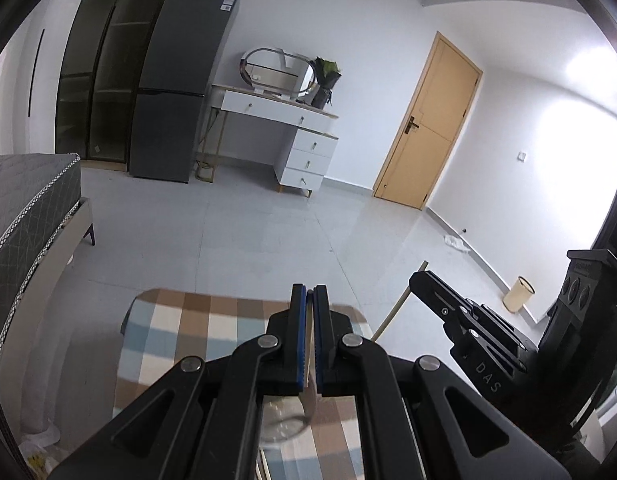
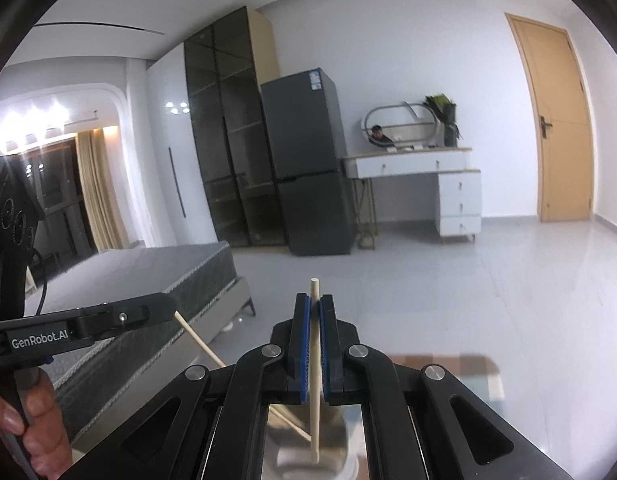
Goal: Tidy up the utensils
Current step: 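Open both grippers to drop the chopsticks into the holder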
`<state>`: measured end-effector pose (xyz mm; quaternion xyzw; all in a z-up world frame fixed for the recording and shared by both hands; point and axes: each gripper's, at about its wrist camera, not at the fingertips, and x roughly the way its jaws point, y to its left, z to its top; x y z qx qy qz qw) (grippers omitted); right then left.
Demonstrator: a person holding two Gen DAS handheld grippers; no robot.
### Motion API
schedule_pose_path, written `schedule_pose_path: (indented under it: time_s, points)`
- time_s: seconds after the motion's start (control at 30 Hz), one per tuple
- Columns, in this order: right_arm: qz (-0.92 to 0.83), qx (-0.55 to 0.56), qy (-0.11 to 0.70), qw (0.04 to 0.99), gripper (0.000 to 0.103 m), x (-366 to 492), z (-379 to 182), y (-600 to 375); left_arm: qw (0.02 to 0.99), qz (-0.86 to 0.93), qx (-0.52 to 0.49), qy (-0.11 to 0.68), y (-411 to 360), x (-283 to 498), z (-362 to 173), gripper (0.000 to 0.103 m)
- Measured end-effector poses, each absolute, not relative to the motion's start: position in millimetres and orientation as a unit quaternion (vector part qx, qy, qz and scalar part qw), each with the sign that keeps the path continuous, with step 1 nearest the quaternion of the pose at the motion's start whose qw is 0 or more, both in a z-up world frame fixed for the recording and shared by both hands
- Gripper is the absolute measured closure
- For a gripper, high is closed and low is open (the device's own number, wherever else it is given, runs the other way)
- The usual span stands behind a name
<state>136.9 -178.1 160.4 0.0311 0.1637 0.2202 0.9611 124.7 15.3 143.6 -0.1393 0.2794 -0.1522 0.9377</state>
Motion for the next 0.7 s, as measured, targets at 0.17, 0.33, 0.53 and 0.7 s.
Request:
schedule_pose_path:
  time_s: [0.17,0.33,0.53,0.7]
  points:
    - [0.221,0.027,0.162,0.961,0.099,165.9,151.8,-159.8,0.937,-0.144,-0.141,0.287,24.3,146.0,127.4,0.103]
    - [0.224,0.018,0.176,0.958,0.099,181.3,131.7,-146.5,0.932,-0.138,-0.157,0.297,35.5,154.9,105.3,0.103]
    - [0.242,-0.044,0.177,0.953,0.099,185.9,109.4,-129.9,0.923,-0.137,-0.165,0.321,35.4,161.3,86.7,0.103]
    - [0.269,-0.06,0.188,0.943,0.099,183.9,93.9,-126.3,0.915,-0.137,-0.174,0.337,36.6,163.4,81.5,0.103]
